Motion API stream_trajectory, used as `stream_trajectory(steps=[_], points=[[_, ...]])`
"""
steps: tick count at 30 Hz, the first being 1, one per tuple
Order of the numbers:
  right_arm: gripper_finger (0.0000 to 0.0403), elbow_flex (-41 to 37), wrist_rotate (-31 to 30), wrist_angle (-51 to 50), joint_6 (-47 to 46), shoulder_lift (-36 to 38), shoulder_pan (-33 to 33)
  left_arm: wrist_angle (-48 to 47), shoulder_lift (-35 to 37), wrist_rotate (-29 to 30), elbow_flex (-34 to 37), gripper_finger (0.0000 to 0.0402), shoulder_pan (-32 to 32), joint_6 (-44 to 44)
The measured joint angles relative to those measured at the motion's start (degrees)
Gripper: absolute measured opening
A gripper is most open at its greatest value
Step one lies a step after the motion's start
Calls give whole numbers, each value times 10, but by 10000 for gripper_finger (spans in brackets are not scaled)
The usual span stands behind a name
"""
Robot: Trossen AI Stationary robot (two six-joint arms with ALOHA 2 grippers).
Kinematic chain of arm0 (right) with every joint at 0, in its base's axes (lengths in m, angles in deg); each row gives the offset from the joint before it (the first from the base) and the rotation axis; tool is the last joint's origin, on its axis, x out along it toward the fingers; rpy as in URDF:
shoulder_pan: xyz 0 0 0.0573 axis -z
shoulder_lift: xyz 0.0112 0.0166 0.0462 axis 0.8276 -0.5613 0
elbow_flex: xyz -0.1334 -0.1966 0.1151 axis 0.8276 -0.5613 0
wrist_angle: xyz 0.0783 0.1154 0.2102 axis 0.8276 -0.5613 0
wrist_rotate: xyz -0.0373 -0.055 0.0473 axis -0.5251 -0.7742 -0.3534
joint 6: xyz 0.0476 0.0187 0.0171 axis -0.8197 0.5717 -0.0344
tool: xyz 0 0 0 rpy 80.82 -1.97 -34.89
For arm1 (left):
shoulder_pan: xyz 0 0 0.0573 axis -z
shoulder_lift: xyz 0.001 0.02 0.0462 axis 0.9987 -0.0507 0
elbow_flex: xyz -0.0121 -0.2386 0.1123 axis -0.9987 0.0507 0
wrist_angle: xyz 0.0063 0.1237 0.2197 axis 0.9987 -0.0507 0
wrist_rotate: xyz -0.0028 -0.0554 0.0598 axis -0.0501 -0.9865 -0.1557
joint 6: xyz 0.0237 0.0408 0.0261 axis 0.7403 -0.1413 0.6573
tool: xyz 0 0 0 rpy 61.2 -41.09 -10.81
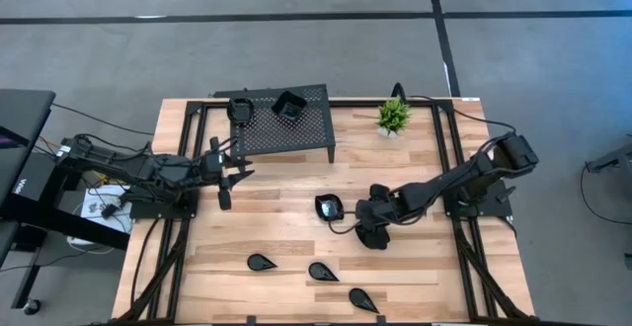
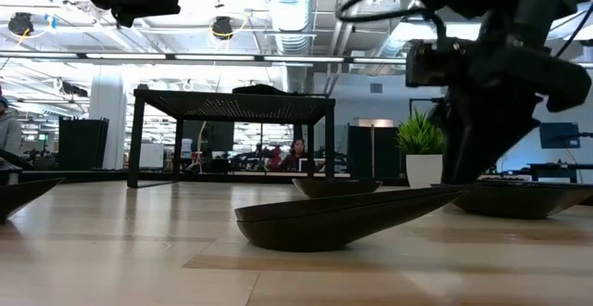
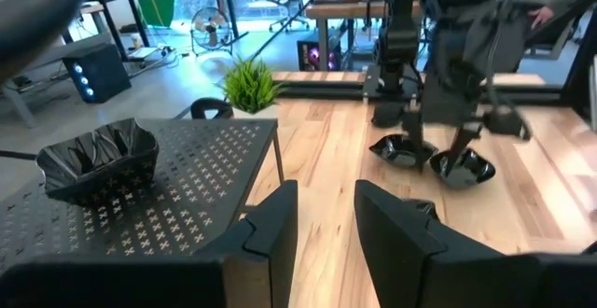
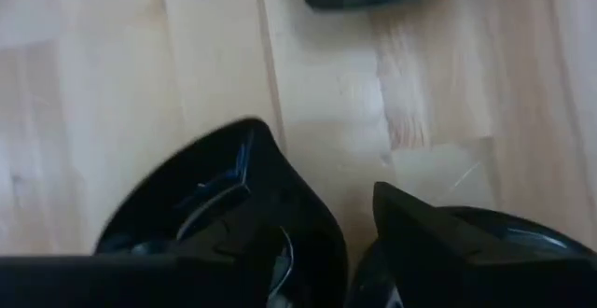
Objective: Pick & Place Mini shaped plates
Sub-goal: Stack the black leaf shaped plate on top of the black leaf shaped plates on the shelf
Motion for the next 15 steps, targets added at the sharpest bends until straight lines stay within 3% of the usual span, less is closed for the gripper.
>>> stream_trajectory(steps=[8,15], points=[[126,2,39,-2,2,-30,24,40,-8,0,0,111,0,2],[57,1,84,-5,1,-18,44,42,-15,0,0,111,0,3]])
